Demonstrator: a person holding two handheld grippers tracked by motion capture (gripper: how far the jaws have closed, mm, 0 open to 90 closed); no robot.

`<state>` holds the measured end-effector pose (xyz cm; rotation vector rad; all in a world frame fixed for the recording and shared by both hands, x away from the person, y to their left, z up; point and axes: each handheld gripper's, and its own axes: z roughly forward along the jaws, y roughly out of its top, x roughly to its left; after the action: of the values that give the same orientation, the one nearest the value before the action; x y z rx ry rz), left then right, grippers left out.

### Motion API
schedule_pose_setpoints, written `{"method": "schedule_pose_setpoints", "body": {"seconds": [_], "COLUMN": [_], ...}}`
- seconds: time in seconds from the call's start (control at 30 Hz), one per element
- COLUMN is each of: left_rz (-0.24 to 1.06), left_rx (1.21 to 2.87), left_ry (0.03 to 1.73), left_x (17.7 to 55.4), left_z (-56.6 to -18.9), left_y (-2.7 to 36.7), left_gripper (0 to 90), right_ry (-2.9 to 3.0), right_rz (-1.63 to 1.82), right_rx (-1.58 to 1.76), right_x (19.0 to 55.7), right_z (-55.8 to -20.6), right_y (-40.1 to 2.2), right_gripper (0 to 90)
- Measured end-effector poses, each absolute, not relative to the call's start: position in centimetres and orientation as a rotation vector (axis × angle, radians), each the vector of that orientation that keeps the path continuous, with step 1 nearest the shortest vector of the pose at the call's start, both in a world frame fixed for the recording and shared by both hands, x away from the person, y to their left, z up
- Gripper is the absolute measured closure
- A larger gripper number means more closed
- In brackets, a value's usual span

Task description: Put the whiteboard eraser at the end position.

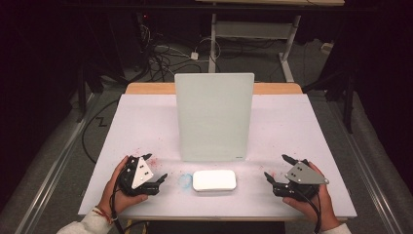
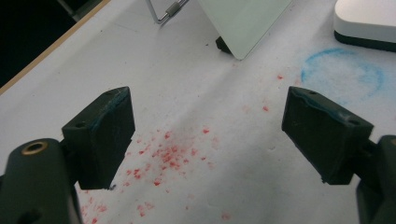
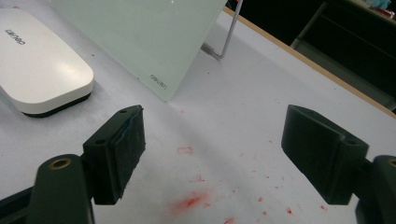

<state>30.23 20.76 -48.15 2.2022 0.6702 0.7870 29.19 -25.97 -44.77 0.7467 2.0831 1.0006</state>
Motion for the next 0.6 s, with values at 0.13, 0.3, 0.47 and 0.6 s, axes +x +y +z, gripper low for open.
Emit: {"method": "schedule_pose_setpoints", "body": {"seconds": [0.13,0.3,0.47,0.6], "left_rz": [0.784,0.785,0.781,0.779], "left_rx": [2.209,2.208,2.215,2.219], "left_ry": [0.675,0.685,0.683,0.686], "left_x": [30.31,30.44,30.63,30.7], "left_z": [-48.27,-48.26,-48.31,-48.37], "left_y": [20.95,21.04,20.76,20.75], "left_gripper": [17.0,17.0,17.0,17.0], "right_ry": [2.075,2.09,2.093,2.089], "right_rz": [1.004,0.99,0.994,0.991], "right_rx": [0.742,0.737,0.743,0.755], "right_x": [29.19,29.36,29.41,29.4], "right_z": [-44.58,-44.87,-44.97,-45.01], "right_y": [-25.81,-25.69,-25.9,-25.98], "right_gripper": [22.2,22.1,22.0,22.0]}}
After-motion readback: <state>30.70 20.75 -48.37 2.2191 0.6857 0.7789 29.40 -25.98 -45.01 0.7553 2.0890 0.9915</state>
